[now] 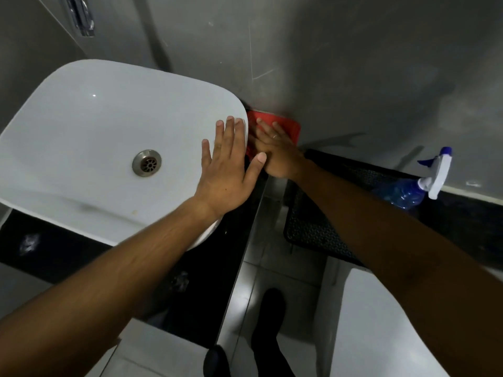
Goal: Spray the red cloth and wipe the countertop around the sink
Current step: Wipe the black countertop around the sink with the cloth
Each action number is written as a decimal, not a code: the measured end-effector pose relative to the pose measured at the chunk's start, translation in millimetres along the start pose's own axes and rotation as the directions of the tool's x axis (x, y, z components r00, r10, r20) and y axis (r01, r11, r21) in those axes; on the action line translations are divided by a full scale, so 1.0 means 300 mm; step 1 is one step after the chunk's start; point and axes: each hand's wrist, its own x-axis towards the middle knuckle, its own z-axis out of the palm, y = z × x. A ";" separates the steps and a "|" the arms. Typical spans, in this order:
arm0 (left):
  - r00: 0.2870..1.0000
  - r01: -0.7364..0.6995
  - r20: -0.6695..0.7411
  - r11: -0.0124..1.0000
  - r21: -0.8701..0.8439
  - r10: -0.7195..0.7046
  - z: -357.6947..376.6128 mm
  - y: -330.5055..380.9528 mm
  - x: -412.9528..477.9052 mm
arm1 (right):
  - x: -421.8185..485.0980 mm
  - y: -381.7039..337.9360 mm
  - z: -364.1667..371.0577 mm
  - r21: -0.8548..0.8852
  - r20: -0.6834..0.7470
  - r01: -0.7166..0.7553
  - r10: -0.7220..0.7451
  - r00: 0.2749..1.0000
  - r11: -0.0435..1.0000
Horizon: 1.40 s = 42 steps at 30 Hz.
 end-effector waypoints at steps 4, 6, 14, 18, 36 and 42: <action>0.998 -0.035 0.044 0.999 -0.016 0.036 -0.019 -0.008 -0.042 | -0.105 -0.143 0.038 0.051 -0.008 -0.025 0.025 1.000 0.998; 0.995 -0.075 0.062 0.997 0.009 0.075 -0.030 -0.026 -0.102 | -0.160 -0.211 0.048 0.049 -0.002 -0.071 0.072 0.997 0.996; 0.987 -0.155 0.063 0.970 0.186 0.146 -0.124 -0.215 -0.309 | -0.428 -0.569 0.093 0.057 -0.095 -0.120 0.125 0.988 0.991; 0.997 -0.068 0.037 0.978 0.199 0.062 -0.173 -0.328 -0.366 | -0.563 -0.845 0.148 0.053 -0.135 -0.124 0.130 0.982 0.991; 0.973 -0.210 0.146 0.952 0.224 0.181 -0.147 -0.345 -0.363 | -0.665 -1.191 0.233 0.595 -0.145 -0.498 0.694 0.706 0.631; 0.966 -0.237 0.157 0.946 0.221 0.205 -0.126 -0.309 -0.356 | -0.422 -0.831 0.175 0.712 -0.031 -0.508 0.745 0.667 0.485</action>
